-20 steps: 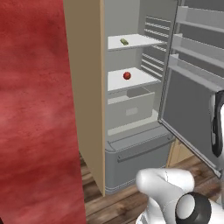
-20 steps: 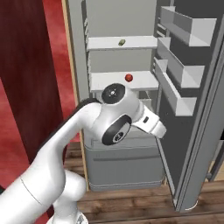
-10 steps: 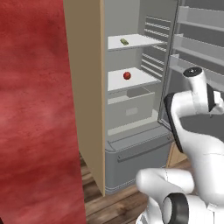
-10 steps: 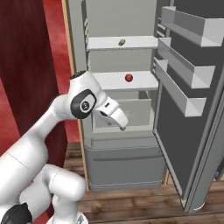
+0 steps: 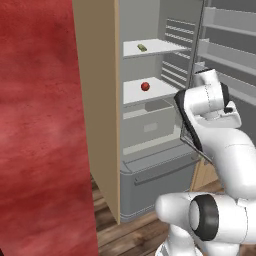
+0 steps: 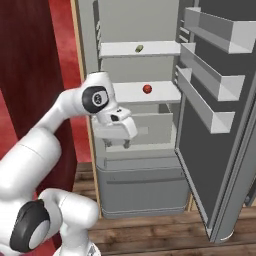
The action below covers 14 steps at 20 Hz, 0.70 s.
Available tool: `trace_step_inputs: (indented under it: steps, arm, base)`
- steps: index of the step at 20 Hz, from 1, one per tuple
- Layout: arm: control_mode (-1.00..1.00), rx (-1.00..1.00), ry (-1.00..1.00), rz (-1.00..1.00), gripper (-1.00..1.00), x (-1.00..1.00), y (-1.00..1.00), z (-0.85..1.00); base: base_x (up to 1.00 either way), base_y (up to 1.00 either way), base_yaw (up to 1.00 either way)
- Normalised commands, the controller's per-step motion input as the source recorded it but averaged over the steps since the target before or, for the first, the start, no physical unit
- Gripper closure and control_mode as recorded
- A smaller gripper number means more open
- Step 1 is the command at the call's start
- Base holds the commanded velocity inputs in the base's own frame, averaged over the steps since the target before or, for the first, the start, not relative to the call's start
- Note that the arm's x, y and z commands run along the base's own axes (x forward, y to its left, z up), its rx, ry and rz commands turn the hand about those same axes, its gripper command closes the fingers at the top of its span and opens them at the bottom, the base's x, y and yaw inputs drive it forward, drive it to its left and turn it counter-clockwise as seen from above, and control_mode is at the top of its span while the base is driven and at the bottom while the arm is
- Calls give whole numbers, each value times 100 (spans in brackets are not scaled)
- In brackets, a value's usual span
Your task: Retrieve the butter from the fridge and place it on a plate on the dining table. Then retrieve the butter knife by the fridge and place it near the plate.
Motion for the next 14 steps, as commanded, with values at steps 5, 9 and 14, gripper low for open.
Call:
trace_step_inputs:
  steps: [5,9,14]
  arm:
    - [-100,33,-11,26,-100,-57,41,-33]
    - [-100,10,-17,33,-100,-71,70,-36]
    - [-100,0,0,16,-100,-24,41,0]
  base:
    - [0,0,0]
    - [0,0,0]
    - [0,0,0]
